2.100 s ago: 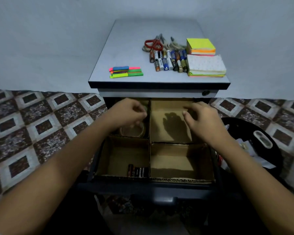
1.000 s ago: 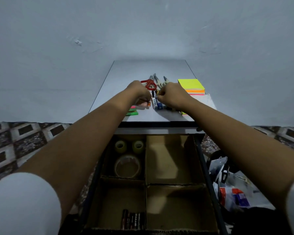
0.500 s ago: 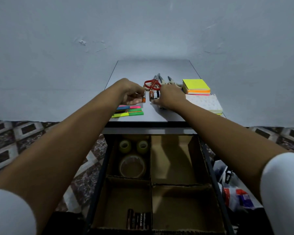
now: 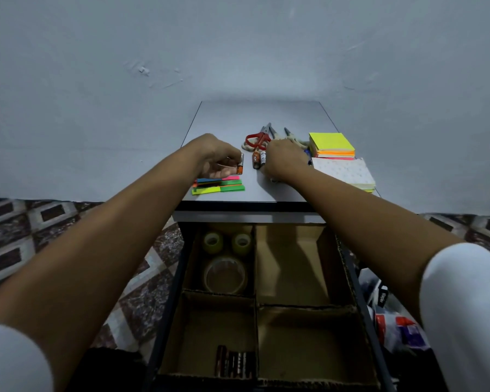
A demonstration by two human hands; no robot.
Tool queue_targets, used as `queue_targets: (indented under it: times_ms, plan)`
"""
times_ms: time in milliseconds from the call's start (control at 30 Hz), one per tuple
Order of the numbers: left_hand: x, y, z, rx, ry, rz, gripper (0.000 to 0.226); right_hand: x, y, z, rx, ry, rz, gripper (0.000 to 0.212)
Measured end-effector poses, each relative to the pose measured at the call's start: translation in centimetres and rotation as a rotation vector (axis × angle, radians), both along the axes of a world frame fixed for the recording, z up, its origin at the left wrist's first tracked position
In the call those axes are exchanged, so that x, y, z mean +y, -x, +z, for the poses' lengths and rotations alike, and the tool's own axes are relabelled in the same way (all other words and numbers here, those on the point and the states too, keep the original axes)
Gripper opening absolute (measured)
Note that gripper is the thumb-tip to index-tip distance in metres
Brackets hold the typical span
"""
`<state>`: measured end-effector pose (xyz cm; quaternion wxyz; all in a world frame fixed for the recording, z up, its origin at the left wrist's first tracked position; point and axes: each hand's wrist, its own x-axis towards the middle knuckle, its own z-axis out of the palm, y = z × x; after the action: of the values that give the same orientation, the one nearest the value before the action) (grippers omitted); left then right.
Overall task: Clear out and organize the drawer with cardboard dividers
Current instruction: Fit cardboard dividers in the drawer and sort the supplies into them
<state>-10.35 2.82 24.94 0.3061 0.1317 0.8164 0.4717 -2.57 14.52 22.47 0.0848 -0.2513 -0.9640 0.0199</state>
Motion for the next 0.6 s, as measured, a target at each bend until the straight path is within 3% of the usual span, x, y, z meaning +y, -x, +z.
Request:
queue_targets:
  times_ms: [600]
  plan:
    - [-1.01,0.10,-0.56,-0.024,-0.056,0.030,0.013,0.47,-0.35,-0.21,0.113,0.115,0.040,0.022]
